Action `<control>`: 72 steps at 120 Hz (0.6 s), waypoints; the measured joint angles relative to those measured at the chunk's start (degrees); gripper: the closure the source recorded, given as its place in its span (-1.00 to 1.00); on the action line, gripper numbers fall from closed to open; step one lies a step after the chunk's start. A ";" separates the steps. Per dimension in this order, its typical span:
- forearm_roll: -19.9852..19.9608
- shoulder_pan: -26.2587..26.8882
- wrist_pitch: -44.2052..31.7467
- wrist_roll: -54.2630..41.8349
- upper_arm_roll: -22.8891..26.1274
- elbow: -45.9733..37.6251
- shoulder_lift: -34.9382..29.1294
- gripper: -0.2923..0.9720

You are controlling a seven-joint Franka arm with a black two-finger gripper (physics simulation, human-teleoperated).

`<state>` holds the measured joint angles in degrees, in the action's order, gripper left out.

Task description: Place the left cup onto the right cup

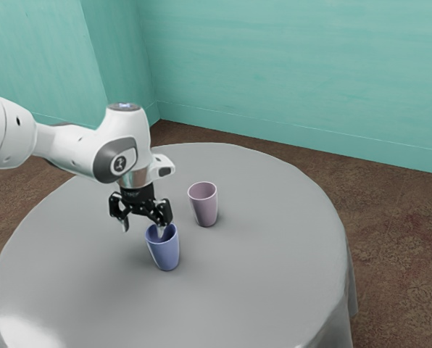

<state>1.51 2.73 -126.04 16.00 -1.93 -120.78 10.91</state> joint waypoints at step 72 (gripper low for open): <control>0.22 0.00 -2.18 0.01 0.20 0.00 1.24 0.38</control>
<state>1.73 2.72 -128.22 16.01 -1.73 -120.78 12.14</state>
